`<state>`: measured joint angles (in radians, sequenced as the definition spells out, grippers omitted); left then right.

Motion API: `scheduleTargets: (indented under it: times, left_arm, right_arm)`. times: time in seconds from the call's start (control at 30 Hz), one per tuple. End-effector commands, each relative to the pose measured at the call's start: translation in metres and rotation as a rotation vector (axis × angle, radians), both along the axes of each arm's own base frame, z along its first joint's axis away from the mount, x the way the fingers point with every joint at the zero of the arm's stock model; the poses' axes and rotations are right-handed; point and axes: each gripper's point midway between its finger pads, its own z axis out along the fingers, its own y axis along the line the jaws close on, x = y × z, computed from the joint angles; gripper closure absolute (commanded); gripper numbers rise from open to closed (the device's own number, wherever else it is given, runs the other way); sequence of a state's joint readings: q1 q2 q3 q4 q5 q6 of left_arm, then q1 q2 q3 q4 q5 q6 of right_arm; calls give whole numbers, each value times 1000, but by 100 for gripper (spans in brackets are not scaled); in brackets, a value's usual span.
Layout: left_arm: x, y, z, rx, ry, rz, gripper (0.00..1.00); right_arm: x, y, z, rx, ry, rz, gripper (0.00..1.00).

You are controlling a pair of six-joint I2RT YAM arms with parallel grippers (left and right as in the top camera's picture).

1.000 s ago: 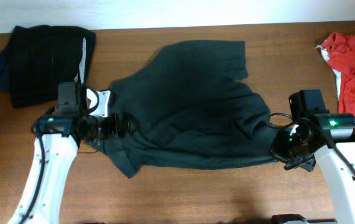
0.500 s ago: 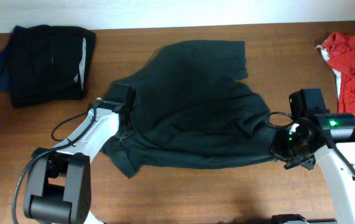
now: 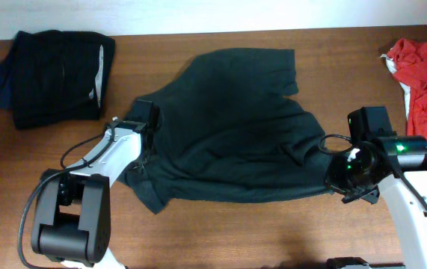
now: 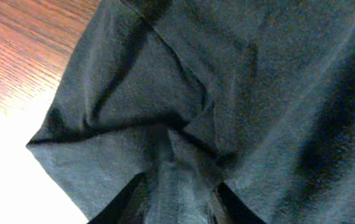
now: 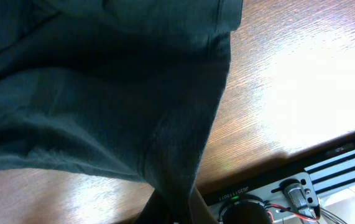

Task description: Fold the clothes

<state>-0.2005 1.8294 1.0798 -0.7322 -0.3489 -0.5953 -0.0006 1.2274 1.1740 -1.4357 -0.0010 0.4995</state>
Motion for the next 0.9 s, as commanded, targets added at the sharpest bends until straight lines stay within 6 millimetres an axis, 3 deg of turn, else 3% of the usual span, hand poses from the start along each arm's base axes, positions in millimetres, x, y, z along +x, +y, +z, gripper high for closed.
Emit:
scheduleTargets:
  times: [0.0,0.1,0.23,0.47,0.63,0.73,0.77,0.87]
  left_arm:
    - [2,3,-3,16,6,7,78]
    - [0,3,-2,17,11,7,99]
    - [4,3,12,19,18,7,97]
    - [5,2,14,17,18,6,73]
    - [3,1,12,7,23,6,75]
    - [6,-3,10,-16,13,4,89]
    - [6,-4,10,-18,12,4,99]
    - [8,-4,10,-18,4,4,99]
  right_arm:
    - [-1,-2,1,-2,-9,-8,95]
    - [-1,-2,1,-2,-7,-8,95]
    - [-1,-1,1,-1,-8,-8,95]
    - [0,-2,1,-2,-8,-8,95]
    - [-1,-2,1,-2,-7,-8,95]
    - [-2,-2,1,-2,-2,-8,95]
    - [-3,-2,1,-2,3,-8,95]
    - [-5,-2,1,-2,9,-8,95]
